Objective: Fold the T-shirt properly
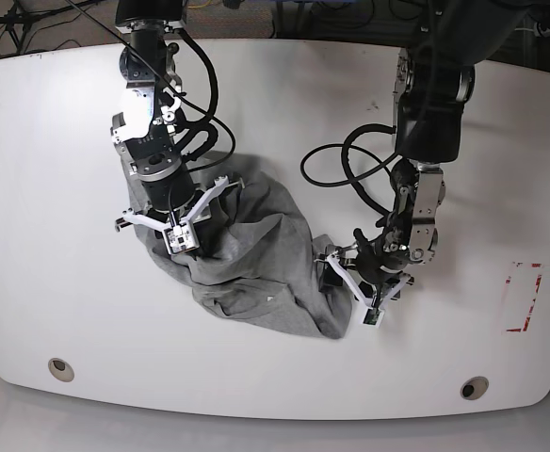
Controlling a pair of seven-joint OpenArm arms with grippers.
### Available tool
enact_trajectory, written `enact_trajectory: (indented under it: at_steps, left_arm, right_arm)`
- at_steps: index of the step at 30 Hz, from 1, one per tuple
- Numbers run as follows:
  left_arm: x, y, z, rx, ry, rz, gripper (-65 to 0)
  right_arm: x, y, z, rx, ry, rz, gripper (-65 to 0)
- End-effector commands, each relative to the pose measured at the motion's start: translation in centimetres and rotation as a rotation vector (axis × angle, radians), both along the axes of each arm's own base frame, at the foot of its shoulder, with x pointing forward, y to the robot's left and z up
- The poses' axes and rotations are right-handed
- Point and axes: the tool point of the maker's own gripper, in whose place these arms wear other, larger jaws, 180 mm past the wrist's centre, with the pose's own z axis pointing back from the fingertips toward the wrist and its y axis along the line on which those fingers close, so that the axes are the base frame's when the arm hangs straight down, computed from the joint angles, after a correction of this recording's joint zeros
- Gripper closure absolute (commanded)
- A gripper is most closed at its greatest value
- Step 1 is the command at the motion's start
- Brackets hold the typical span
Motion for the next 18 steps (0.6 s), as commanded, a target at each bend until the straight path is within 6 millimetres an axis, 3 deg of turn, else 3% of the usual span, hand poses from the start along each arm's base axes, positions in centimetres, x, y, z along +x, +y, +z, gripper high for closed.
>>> enact_trajectory:
  at_steps: [1, 7, 11, 13, 18]
  left_arm:
    - [1.4, 0.0, 2.3, -0.009, -0.056, -0.001, -39.6]
    - [1.0, -0.5, 1.0, -0.011, -0.021, -0.010, -37.3]
    - [0.6, -0.8, 0.3, -0.014, -0.006, -0.025, -30.1]
    - [0.0, -1.6, -0.3, -0.017, 0.014, -0.066, -18.1]
    - [-0.7, -2.2, -0.9, -0.022, 0.029, -0.112, -2.9]
  right_arm:
    - [0.6, 0.1, 1.5, 0.009, -0.055, 0.004, -0.8]
    - [0.6, 0.1, 1.6, 0.011, -0.057, 0.005, -0.5]
    - [0.6, 0.2, 1.6, 0.011, -0.059, 0.008, -0.2]
    - [0.5, 0.3, 1.7, 0.012, -0.060, 0.009, 0.0]
    - [0.6, 0.2, 1.8, 0.012, -0.064, 0.007, 0.0]
